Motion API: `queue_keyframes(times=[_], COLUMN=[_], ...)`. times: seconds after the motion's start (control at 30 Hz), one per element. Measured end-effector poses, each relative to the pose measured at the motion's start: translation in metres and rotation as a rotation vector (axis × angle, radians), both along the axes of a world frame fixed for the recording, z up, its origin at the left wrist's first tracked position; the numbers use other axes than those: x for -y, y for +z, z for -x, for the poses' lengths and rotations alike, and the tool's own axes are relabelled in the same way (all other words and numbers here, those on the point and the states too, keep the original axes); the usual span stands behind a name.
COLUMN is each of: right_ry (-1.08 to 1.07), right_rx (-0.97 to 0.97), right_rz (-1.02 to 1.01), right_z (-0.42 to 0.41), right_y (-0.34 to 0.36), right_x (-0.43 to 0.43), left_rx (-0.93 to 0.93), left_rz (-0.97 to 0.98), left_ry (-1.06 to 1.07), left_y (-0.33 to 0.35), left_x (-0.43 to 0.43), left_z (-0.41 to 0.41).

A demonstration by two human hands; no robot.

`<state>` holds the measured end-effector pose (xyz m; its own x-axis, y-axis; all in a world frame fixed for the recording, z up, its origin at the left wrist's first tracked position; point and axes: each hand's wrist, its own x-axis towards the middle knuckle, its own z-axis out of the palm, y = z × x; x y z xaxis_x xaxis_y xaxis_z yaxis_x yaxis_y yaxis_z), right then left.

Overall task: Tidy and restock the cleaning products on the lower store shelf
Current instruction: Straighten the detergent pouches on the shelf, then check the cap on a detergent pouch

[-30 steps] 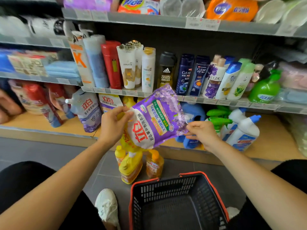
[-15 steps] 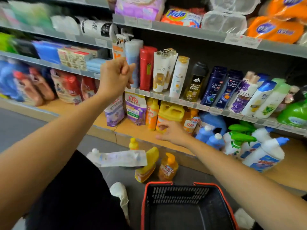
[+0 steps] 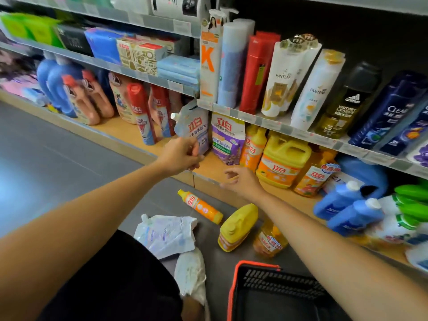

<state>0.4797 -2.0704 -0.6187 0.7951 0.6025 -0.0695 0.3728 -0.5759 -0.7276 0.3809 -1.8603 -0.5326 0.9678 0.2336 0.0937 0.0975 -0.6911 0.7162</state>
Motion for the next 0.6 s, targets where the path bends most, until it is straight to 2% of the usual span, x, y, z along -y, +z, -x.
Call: queue_keyframes(times=[0.2, 0.4, 0.53, 0.6], right_ry=[-0.087, -0.377, -0.474, -0.506], right_rx=[0.051, 0.162, 0.075, 0.103], right_rz=[-0.065, -0.220, -0.343, -0.341], right_z=[-0.043, -0.088, -0.112, -0.120], right_y=[-0.001, -0.006, -0.007, -0.007], right_x=[-0.025, -0.049, -0.065, -0.071], left_rx=[-0.067, -0.115, -0.118, -0.123], left_rz=[-0.053, -0.010, 0.052, 0.084], left_ry=[-0.035, -0.056, -0.044, -0.051], left_y=[-0.028, -0.051, -0.060, -0.065], left_x=[-0.016, -0.028, -0.032, -0.034], left_z=[-0.029, -0.048, -0.059, -0.062])
